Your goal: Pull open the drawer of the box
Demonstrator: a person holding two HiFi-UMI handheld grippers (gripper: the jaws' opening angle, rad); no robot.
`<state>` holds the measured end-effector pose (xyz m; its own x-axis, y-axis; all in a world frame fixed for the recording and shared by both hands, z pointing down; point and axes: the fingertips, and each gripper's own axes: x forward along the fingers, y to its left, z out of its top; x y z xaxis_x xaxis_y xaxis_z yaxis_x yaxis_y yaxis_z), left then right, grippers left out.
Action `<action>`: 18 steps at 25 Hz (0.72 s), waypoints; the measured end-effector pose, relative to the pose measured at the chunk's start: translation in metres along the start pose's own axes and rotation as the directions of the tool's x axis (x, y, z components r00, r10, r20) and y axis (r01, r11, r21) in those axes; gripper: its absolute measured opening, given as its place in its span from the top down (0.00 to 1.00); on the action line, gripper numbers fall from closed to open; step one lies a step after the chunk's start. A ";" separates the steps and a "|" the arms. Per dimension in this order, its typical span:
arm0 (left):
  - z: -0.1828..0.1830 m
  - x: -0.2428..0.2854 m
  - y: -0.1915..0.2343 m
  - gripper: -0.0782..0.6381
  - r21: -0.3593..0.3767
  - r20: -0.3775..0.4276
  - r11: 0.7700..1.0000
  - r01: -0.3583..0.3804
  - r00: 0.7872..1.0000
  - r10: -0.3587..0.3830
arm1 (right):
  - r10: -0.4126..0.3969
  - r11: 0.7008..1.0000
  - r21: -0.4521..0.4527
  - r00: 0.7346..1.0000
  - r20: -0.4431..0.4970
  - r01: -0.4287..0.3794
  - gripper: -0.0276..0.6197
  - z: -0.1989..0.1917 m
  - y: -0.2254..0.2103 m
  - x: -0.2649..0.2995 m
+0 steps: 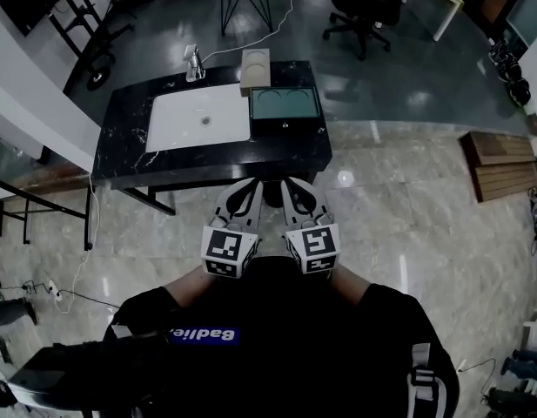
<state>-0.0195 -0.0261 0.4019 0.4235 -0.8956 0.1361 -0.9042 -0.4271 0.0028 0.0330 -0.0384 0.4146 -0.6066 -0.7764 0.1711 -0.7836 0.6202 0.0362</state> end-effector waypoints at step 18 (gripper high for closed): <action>-0.003 0.046 -0.021 0.90 0.003 -0.029 0.991 -0.131 0.991 0.131 | 0.107 0.994 0.003 0.994 -0.035 -0.107 0.95 -0.026 -0.062 0.015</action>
<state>0.0185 -0.0584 0.4114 0.2997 -0.9399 0.1637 -0.9517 -0.3066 -0.0179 0.0756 -0.0854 0.4400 -0.6818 -0.7013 0.2082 -0.7147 0.6993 0.0146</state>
